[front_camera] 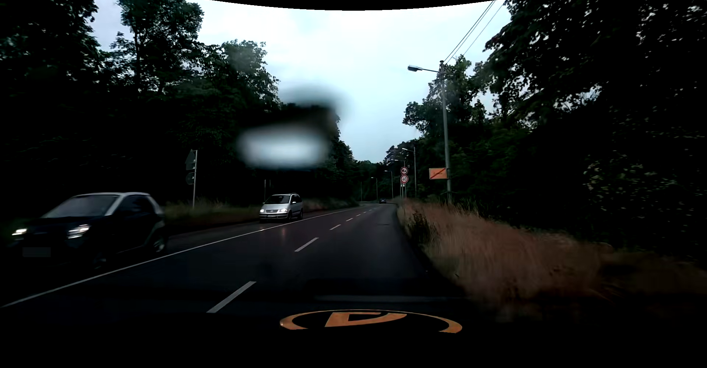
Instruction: Follow the waypoints while adhering to traffic rules and regulations
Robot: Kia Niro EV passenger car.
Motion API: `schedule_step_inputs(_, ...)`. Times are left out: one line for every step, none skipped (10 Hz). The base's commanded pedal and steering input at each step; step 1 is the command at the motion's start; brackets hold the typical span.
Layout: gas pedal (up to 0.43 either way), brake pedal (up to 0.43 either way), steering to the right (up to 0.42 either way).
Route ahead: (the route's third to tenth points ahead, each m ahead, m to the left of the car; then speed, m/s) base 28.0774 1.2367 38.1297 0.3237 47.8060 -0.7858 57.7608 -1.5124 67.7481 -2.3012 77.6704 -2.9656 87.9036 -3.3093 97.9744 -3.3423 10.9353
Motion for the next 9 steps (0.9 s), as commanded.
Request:
schedule_step_inputs(0.02, 0.0, 0.015)
schedule_step_inputs(0.02, 0.0, 0.015)
schedule_step_inputs(0.02, 0.0, 0.015)
schedule_step_inputs(0.02, 0.0, 0.015)
schedule_step_inputs(0.028, 0.0, 0.015)
schedule_step_inputs(0.059, 0.0, 0.016)
schedule_step_inputs(0.087, 0.0, 0.02)
schedule_step_inputs(0.098, 0.0, 0.023)
schedule_step_inputs(0.11, 0.0, 0.022)
